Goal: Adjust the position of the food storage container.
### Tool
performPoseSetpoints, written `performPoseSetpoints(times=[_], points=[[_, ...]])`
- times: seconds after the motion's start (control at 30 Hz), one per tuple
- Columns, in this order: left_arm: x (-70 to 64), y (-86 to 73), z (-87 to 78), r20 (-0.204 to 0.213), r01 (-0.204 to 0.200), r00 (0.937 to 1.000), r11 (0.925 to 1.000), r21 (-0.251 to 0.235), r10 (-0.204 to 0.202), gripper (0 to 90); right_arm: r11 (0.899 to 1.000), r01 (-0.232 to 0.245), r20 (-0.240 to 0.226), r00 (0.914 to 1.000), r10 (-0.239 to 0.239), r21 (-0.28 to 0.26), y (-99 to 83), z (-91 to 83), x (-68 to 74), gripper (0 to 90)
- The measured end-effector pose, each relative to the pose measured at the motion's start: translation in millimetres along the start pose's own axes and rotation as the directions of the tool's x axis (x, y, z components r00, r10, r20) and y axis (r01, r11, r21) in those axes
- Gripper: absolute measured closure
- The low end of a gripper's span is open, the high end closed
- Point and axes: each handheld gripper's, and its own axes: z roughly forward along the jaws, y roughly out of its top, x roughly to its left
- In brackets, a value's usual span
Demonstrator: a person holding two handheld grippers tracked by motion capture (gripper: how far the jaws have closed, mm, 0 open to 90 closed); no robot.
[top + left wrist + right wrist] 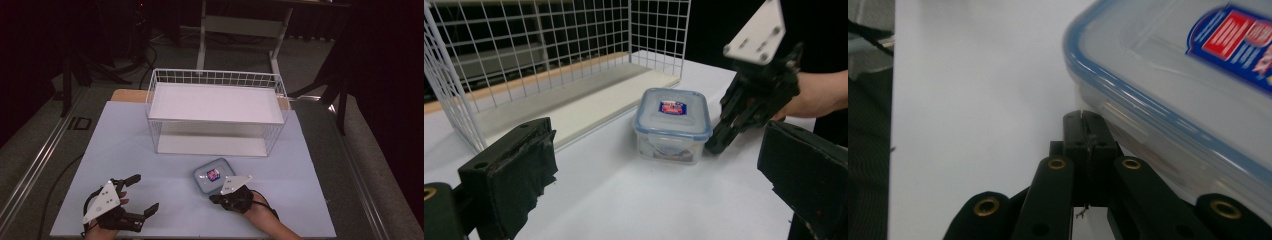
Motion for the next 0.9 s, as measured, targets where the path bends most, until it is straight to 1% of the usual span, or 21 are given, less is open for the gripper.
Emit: performPoseSetpoints(times=[0.03,0.07,0.1,0.13,0.17,0.2,0.23,0.3,0.37,0.4,0.43,0.5,0.53,0.6,0.67,0.7,0.73,0.77,0.8,0.9], points=[[0.0,0.0,0.0,0.0,0.0,1.0,1.0,0.0,0.0,3.0,1.0,0.0,0.0,1.0,0.0,0.0,0.0,0.0,0.0,90.0],[-0.2,-0.1,0.2,0.0,0.002,1.0,1.0,0.001,-0.002,3.0,1.0,-0.006,0.001,1.0,0.006,-0.001,-1.3,-5.6,0.4,90.0],[-0.7,0.2,0.4,0.001,0.0,1.0,1.0,0.001,0.0,3.0,1.0,0.012,0.034,0.9993,-0.012,0.016,-8.2,-17.9,-1.6,90.0],[-1.1,0.7,0.5,0.001,-0.004,1.0,1.0,-0.001,0.004,3.0,1.0,0.01,0.058,0.9982,-0.012,0.027,-13.5,-24.2,-5.1,90.0],[-1.5,0.9,0.8,0.001,-0.006,1.0,1.0,-0.001,0.006,3.0,1.0,0.002,0.088,0.9961,-0.004,0.029,-19.2,-30.1,-10.5,90.0],[-2.0,0.7,1.1,0.001,-0.005,1.0,1.0,0.0,0.005,3.0,0.999,-0.02,0.113,0.9934,0.018,0.025,-24.3,-35.6,-17.9,90.0],[-2.3,0.4,1.3,0.004,-0.005,1.0,1.0,0.002,0.005,3.0,0.999,-0.034,0.15,0.9883,0.03,0.028,-28.3,-40.3,-25.9,90.0],[-2.9,-0.1,1.6,0.004,-0.007,1.0,0.9999,0.008,0.007,3.0,0.997,-0.08,0.2,0.9769,0.074,0.018,-33.4,-46.8,-44.0,90.0],[-2.8,-0.3,1.5,0.01,-0.004,0.9999,1.0,0.006,0.004,3.0,0.995,-0.097,0.253,0.9634,0.089,0.02,-34.7,-47.1,-59.3,90.0],[-2.7,-0.3,1.4,0.007,-0.003,1.0,1.0,0.006,0.003,3.0,0.994,-0.111,0.266,0.9586,0.102,0.018,-34.4,-45.2,-66.2,90.0],[-2.4,-0.3,1.4,0.008,-0.002,1.0,1.0,0.005,0.002,3.0,0.992,-0.129,0.27,0.9552,0.121,0.013,-34.0,-42.6,-72.7,90.0],[-2.2,-0.5,0.9,0.009,0.007,0.9999,1.0,0.0,-0.007,3.0,0.988,-0.157,0.262,0.9531,0.152,0.0,-32.7,-36.3,-83.2,90.0],[-2.0,-0.6,0.6,0.011,0.008,0.9999,1.0,0.002,-0.008,3.0,0.986,-0.168,0.256,0.9527,0.164,-0.007,-31.6,-33.4,-85.7,90.0],[-1.3,-1.0,0.3,0.01,0.009,0.9999,1.0,0.002,-0.009,3.0,0.986,-0.165,0.245,0.9559,0.162,-0.008,-28.3,-28.9,-86.6,90.0],[-0.4,-1.4,0.5,0.013,0.013,0.9998,0.9999,0.004,-0.013,3.0,0.987,-0.162,0.211,0.9642,0.161,-0.015,-25.2,-27.0,-82.7,90.0],[-0.2,-1.4,0.7,0.012,0.014,0.9998,0.9999,0.003,-0.014,3.0,0.989,-0.148,0.204,0.9679,0.147,-0.01,-23.9,-26.2,-78.9,90.0],[-0.1,-1.3,0.9,0.012,0.014,0.9998,0.9999,0.004,-0.014,3.0,0.991,-0.135,0.211,0.9684,0.132,-0.003,-23.0,-25.7,-74.4,90.0],[-0.1,-1.3,1.1,0.011,0.014,0.9998,0.9999,0.004,-0.014,3.0,0.992,-0.129,0.2,0.9716,0.126,-0.001,-22.8,-25.9,-71.0,90.0],[-0.3,-1.4,1.3,0.013,0.014,0.9998,0.9999,0.004,-0.014,3.0,0.992,-0.123,0.198,0.9727,0.12,0.003,-22.8,-26.3,-68.0,90.0],[-1.2,-1.6,2.1,0.017,0.014,0.9997,0.9999,0.007,-0.014,3.0,0.992,-0.122,0.178,0.9765,0.121,-0.003,-22.8,-29.1,-59.3,90.0]])
